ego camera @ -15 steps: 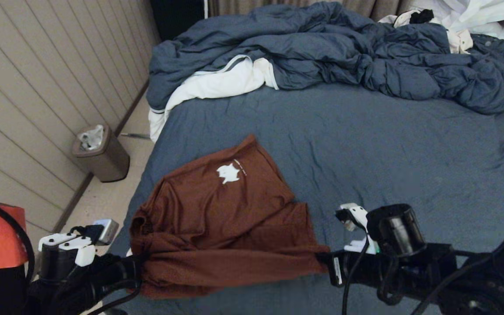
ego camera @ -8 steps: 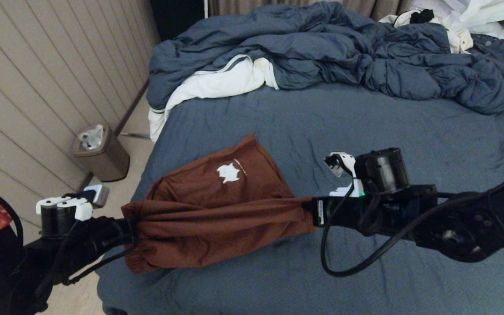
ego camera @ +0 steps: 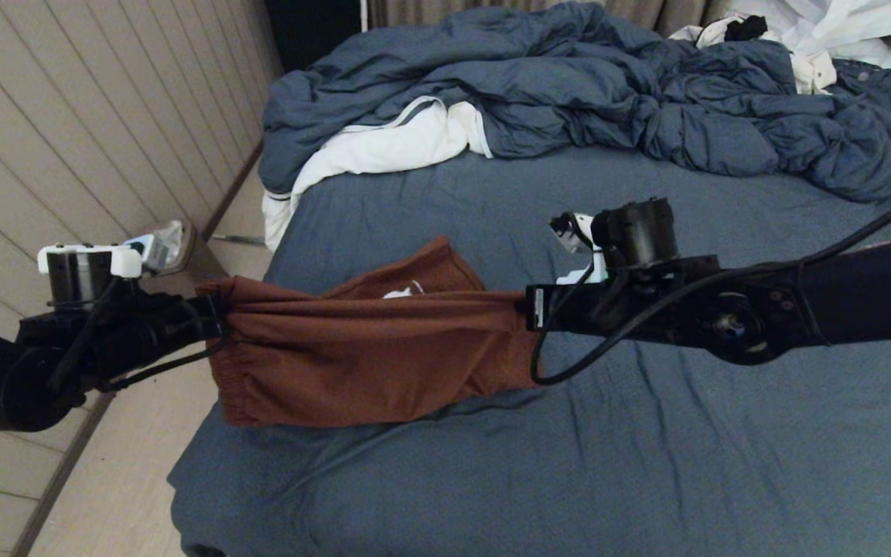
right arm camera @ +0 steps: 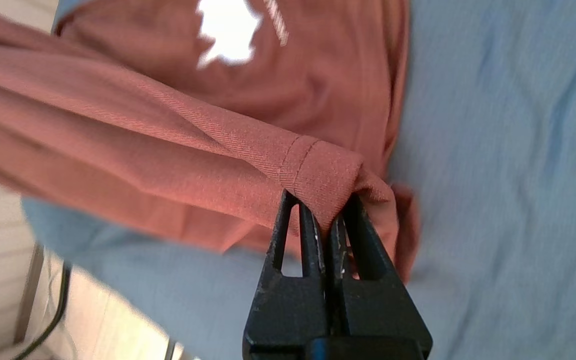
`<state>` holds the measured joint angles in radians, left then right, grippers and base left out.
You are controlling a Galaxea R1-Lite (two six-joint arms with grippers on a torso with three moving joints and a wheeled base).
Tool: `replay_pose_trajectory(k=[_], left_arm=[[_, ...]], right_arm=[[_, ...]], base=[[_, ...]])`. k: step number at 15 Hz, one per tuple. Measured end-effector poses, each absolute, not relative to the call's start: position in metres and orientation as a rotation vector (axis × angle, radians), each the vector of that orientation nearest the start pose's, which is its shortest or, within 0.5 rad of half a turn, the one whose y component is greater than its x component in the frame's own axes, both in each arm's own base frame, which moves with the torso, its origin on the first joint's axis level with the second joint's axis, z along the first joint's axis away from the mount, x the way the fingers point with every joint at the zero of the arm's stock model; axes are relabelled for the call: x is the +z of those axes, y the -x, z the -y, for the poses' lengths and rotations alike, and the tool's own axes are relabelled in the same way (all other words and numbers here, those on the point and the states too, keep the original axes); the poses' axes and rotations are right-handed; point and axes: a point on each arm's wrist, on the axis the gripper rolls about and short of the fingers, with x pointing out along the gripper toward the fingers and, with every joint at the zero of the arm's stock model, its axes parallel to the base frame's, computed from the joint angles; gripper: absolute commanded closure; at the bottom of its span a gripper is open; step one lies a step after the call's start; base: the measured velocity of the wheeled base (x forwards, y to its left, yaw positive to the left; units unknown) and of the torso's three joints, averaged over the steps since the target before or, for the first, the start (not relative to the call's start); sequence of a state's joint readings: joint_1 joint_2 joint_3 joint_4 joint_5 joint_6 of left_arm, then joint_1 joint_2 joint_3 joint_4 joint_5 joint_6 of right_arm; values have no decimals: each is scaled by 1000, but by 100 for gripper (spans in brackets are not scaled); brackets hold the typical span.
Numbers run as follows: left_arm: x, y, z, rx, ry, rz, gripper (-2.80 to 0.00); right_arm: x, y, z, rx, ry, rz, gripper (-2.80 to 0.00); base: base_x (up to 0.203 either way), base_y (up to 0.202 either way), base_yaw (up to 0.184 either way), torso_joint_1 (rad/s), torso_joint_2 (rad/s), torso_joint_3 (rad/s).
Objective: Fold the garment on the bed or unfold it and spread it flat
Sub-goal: Fold the brown shorts
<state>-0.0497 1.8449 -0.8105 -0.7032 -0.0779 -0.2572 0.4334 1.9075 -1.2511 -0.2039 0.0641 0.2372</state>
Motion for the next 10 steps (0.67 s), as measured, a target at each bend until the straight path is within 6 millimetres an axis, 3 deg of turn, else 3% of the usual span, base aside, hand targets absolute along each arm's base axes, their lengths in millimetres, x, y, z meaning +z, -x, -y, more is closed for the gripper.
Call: replay_pose_trajectory(k=[4, 10], left_arm=[[159, -354, 18, -83, 278, -307, 0], [143, -390, 20, -75, 282, -321, 0]], right_arm=[[196, -379, -165, 409, -145, -470, 0], [188, -425, -181, 384, -143, -438, 0]], base=[[0, 0, 0, 0, 0, 0], [0, 0, 0, 0, 0, 0]])
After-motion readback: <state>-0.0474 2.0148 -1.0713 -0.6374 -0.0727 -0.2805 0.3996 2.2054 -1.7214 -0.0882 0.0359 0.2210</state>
